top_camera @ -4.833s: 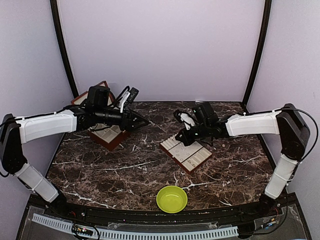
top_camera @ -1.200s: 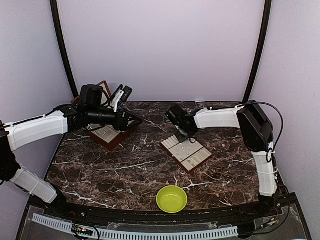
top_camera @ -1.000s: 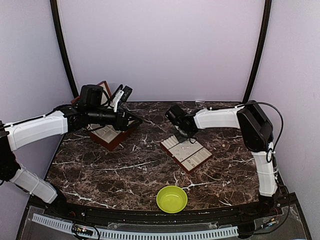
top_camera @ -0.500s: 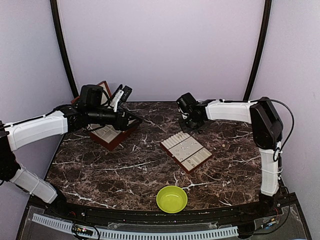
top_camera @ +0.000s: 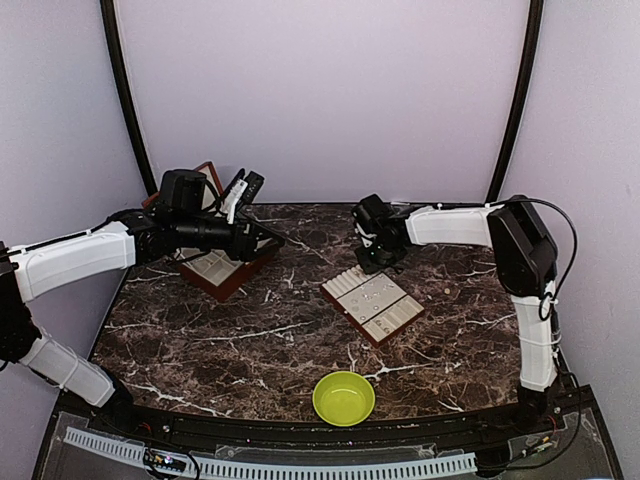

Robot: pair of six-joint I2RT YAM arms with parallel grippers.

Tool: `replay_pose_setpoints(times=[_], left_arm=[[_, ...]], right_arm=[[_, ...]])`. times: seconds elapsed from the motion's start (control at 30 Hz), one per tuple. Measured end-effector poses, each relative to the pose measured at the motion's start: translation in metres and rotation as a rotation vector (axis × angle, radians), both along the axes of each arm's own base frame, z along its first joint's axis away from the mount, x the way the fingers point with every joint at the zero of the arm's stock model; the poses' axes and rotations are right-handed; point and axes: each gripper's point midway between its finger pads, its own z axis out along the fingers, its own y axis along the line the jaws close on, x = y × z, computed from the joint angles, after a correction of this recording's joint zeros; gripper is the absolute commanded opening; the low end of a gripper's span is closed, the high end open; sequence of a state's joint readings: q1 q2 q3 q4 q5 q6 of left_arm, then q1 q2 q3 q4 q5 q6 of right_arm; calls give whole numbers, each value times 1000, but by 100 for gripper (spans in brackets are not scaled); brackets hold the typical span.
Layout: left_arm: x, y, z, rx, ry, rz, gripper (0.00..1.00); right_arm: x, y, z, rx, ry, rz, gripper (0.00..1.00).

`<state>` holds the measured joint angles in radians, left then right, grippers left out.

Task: Organize the mixed jewelry
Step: Pick up the ring from the ring tray.

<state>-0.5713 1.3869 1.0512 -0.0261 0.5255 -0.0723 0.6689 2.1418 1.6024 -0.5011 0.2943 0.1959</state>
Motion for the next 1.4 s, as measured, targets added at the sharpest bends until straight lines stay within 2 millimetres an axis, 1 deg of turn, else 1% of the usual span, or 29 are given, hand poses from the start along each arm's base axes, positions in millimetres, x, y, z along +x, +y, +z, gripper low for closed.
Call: replay_pose_setpoints(times=[0.4,0.63,0.87,0.9,0.97,1.23,1.4], left_arm=[[1,1,0,2,-1,7,56],[1,1,0,2,-1,7,56],[1,1,0,2,0,8,56],[1,1,0,2,0,8,56],[1,1,0,3,-1,9,56],[2,1,0,0,4,13,55],[2,0,0,-19,25,27,55]], right_arm=[[2,1,-2,13,1,0,13],[6,1,-2,27,-6,-4,8],[6,3,-5,36,2,2,7],[6,3,-6,37,2,3,6],[7,3,-6,39,2,4,0],[9,5,-6,49,-11,7,0],[5,1,-4,57,-28,5,0]])
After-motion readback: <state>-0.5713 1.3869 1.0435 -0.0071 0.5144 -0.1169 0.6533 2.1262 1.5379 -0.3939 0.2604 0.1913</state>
